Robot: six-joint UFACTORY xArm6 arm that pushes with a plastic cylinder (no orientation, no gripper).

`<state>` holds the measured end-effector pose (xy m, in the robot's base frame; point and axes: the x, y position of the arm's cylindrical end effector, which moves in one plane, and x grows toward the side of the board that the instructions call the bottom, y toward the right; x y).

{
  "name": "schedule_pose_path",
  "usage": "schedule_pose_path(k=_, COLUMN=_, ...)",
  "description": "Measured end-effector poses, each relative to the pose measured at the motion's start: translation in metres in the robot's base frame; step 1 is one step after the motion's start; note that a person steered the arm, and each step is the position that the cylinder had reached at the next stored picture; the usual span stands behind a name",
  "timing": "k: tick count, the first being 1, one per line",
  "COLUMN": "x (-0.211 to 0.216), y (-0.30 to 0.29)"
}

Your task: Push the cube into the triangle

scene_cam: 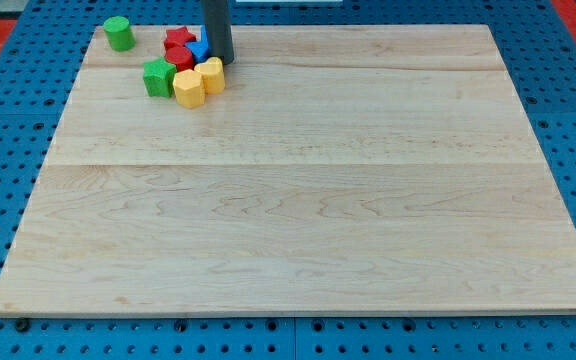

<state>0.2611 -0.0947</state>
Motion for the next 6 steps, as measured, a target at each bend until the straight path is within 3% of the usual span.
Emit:
schedule_pose_path(k=1, x=0.000, y=0.000)
schedule_pose_path(k=2, x=-0.024, y=0.043)
schedule_pose_path(k=3, x=-0.059, y=0.047)
schedule_pose_path(k=4, x=-0.067, y=0.019)
schedule_pose_path(k=6, x=-0.022, y=0.005)
